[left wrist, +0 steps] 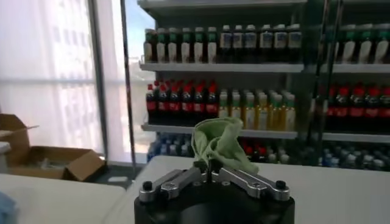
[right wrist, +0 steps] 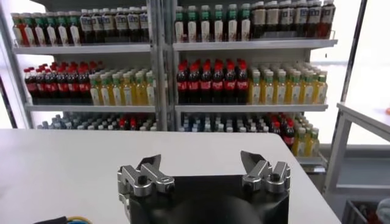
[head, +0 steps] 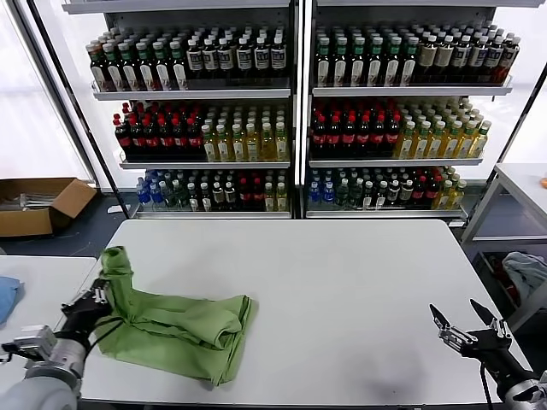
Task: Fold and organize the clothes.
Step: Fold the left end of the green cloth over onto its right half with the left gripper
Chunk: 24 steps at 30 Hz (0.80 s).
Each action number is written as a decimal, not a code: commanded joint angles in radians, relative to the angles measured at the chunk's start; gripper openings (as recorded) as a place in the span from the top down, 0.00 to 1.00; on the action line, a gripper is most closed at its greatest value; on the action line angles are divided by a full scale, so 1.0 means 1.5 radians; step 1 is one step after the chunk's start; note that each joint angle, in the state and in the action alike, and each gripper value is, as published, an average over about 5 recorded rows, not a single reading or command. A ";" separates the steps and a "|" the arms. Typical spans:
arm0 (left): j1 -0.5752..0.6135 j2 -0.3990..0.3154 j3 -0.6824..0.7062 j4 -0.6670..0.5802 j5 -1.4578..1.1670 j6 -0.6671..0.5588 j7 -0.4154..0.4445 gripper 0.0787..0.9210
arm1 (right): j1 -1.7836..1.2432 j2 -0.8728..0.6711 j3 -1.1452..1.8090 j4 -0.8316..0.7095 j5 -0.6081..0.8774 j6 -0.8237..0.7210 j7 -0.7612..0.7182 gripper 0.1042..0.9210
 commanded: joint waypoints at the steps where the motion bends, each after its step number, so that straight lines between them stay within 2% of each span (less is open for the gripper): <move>1: -0.003 -0.112 0.144 -0.040 0.025 -0.002 0.007 0.99 | -0.001 0.004 -0.004 0.003 -0.003 0.000 0.000 0.12; 9: 0.023 -0.141 0.203 -0.004 0.096 -0.011 0.046 0.99 | -0.003 0.009 -0.010 -0.008 -0.005 0.005 -0.001 0.12; 16: 0.024 -0.182 0.259 0.019 0.098 -0.005 0.043 0.99 | -0.008 0.020 -0.027 -0.015 -0.015 0.012 -0.003 0.12; 21: 0.027 -0.191 0.299 0.039 0.115 0.001 0.043 0.99 | -0.005 0.018 -0.026 -0.017 -0.014 0.013 -0.003 0.12; 24: 0.027 -0.193 0.312 0.055 0.125 0.006 0.043 0.94 | -0.003 0.017 -0.025 -0.017 -0.013 0.013 -0.003 0.12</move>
